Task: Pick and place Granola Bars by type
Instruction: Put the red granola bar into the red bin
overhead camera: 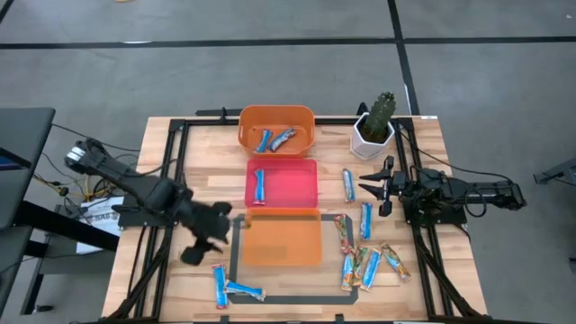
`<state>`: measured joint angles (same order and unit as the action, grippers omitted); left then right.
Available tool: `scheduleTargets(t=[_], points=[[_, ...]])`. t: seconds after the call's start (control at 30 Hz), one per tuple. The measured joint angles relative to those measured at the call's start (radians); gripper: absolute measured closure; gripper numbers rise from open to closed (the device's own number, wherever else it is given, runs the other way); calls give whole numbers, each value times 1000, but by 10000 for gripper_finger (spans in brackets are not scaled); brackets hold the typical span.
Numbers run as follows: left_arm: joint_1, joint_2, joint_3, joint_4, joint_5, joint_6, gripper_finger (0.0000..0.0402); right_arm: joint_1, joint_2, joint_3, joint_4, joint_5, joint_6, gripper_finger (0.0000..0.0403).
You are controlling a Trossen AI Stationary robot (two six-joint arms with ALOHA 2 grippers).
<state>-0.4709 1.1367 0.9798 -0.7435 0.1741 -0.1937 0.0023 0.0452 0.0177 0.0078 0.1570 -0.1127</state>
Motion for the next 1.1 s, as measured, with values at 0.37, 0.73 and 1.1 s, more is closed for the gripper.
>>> scheduleTargets(t=[0.37, 0.73, 1.1], points=[[-282, 8, 0, -73, -108, -33, 277, 0, 0, 0, 0, 0, 0, 301], [-322, 8, 0, -79, -136, -149, 277, 0, 0, 0, 0, 0, 0, 301], [-322, 9, 0, -79, -137, -737, 277, 0, 0, 0, 0, 0, 0, 301]])
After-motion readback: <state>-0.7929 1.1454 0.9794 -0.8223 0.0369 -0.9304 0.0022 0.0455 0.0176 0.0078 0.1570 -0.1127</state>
